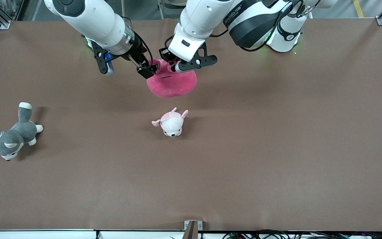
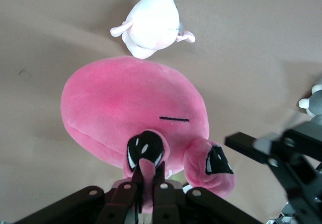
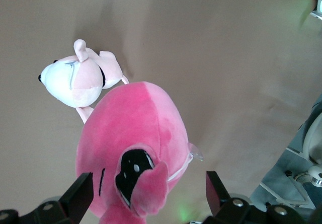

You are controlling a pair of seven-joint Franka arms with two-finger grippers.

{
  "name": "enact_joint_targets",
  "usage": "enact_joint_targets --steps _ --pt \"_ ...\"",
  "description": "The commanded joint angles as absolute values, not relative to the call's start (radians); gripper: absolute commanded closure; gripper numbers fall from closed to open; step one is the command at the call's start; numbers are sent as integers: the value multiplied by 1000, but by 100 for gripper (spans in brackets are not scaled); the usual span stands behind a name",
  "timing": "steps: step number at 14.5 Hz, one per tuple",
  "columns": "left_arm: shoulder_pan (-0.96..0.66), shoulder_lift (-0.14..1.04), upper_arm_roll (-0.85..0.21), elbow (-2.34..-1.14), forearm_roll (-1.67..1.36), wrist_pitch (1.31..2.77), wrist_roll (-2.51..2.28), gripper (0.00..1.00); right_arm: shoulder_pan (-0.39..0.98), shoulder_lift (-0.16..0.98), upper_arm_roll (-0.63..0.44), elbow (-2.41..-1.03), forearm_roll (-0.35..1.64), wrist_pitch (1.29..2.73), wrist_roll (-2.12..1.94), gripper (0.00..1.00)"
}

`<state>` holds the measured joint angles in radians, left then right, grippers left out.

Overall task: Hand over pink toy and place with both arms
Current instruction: 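Grasp the pink plush with the right gripper beside the left gripper, then carry the pink plush with the right gripper while the left gripper withdraws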

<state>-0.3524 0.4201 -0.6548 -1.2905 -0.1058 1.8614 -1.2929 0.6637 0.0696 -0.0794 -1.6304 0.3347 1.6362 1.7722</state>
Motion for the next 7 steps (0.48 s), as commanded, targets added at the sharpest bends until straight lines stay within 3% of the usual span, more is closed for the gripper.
enact_joint_targets --steps 1,2,7 --pt "-357 420 -655 -1278 -89 1867 -1310 100 684 52 -83 -1696 341 1695 1769 5" --pt "-356 420 -655 -1278 -89 1867 -1310 100 684 52 -81 -1697 341 1697 1769 16" --pt "-354 422 -655 -1278 -89 1865 -1310 100 678 49 -84 -1686 347 1697 1766 88"
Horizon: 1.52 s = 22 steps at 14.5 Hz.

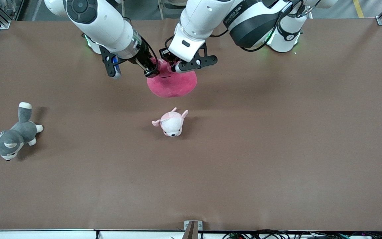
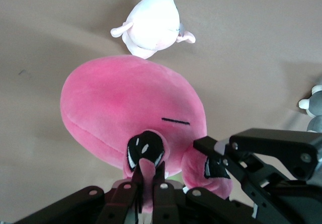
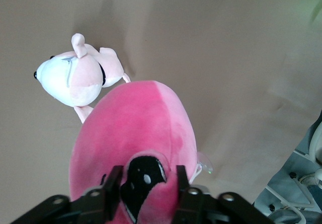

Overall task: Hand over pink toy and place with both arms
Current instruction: 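Carry the pink plush with the right gripper while the left gripper withdraws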

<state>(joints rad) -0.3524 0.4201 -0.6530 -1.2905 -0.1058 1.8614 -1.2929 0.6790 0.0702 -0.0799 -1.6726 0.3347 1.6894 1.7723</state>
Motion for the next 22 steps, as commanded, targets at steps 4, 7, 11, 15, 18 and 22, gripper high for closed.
enact_joint_targets --steps 4,7,11,15,18,22 --pt "-354 422 -655 -1278 -89 1867 -1310 100 675 49 -86 -1686 347 1697 1764 100" --pt "-348 419 -655 -1278 -92 1865 -1307 68 672 49 -87 -1686 347 1695 1752 100" --pt "-342 394 -653 -1278 -89 1865 -1307 0 626 45 -94 -1684 337 1695 1714 100" --pt "-273 327 -652 -1278 -89 1844 -1302 0 430 31 -92 -1693 327 1643 1532 100" --pt "-171 218 -657 -1282 -91 1665 -1278 0 264 37 -92 -1750 327 1643 1303 100" --pt "-11 92 -655 -1289 -92 1441 -1032 0 112 81 -92 -1825 327 1704 1031 100"
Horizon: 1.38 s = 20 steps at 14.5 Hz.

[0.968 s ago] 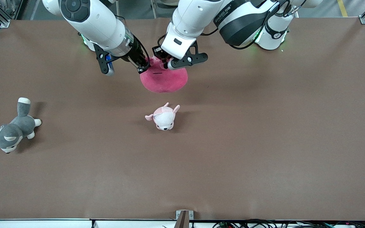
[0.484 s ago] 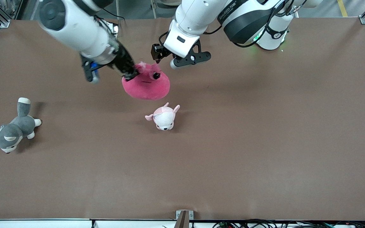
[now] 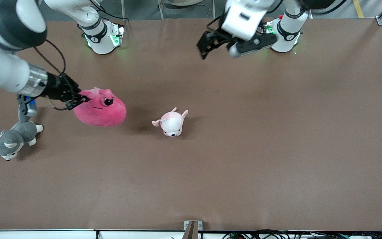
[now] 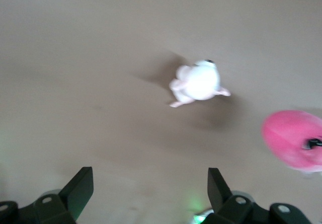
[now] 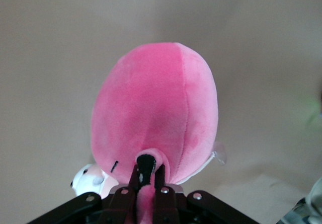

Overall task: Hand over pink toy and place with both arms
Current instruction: 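Carry the pink plush with the right gripper while the left gripper withdraws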

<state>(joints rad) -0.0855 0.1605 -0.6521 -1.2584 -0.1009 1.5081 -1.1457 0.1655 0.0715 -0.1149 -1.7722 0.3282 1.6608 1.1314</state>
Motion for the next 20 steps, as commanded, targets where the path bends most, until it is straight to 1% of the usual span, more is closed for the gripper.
enact_joint_targets --steps 1,4,7,9,10,11,12,13,14,16,18,19,20 --pt "39 72 -655 -1293 -92 1399 -943 0 103 101 -94 -1828 325 1718 1011 100" --pt "231 8 -653 -1305 -92 1296 -598 0 77 178 -92 -1829 324 1765 950 99" --pt "420 -8 -653 -1330 -95 1287 -311 0 28 254 -92 -1830 324 1802 846 99" --pt "527 -8 -650 -1359 -104 1289 -154 0 -4 294 -92 -1830 325 1813 766 96" --pt "558 -6 -649 -1370 -106 1292 -106 0 -20 313 -92 -1829 327 1816 734 88" --pt "574 -6 -647 -1390 -106 1301 -80 0 -28 322 -92 -1829 327 1830 727 71" --pt "595 -9 -646 -1405 -106 1318 -66 0 -28 328 -92 -1829 327 1839 720 47" --pt "607 -8 -646 -1413 -104 1325 -58 0 -28 330 -92 -1827 327 1847 716 8" --pt "620 -8 -641 -1416 -104 1328 -45 0 -29 331 -92 -1824 327 1858 707 0" --pt "627 -2 -632 -1422 -106 1357 -23 0 -37 330 -92 -1803 322 1858 581 0" --pt "594 0 -592 -1448 -95 1403 -23 0 -57 330 -94 -1763 299 1856 356 0" --pt "534 2 -548 -1465 -89 1426 -25 0 -67 330 -94 -1741 263 1858 244 0" --pt "462 -3 -460 -1476 -81 1437 -25 0 -72 330 -94 -1711 211 1858 153 0"
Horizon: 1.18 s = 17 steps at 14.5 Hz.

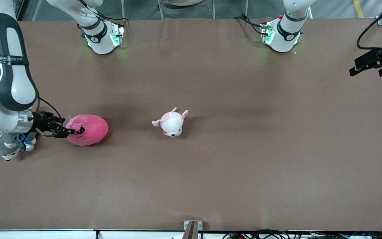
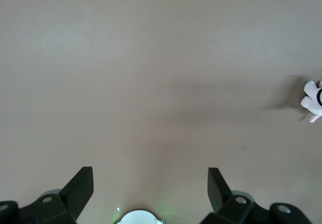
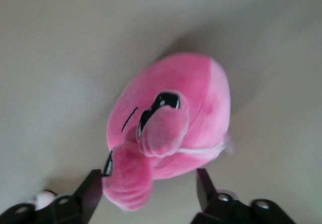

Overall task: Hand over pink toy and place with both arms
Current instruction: 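Lower the pink plush beside the grey cat and open the right gripper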

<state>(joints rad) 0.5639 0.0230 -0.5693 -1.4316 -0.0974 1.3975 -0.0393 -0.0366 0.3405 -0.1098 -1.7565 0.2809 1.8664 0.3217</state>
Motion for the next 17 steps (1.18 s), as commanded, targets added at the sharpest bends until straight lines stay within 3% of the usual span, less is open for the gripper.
enact_joint_targets --steps 1,6,8,11,17 --pt "371 -6 -365 -1477 -75 1437 -25 0 -74 330 -92 -1675 143 1858 59 0" --pt "70 -21 -57 -1477 -75 1443 -25 0 -68 321 -94 -1542 49 1845 -190 0" --pt "11 -26 12 -1473 -74 1443 -25 0 -57 314 -89 -1468 23 1752 -184 0" --pt "-15 -35 31 -1474 -61 1454 -26 0 -37 316 -83 -1358 2 1579 -122 0" --pt "-32 -38 31 -1476 -21 1468 -25 0 -9 319 -86 -1324 -43 1571 -104 0"
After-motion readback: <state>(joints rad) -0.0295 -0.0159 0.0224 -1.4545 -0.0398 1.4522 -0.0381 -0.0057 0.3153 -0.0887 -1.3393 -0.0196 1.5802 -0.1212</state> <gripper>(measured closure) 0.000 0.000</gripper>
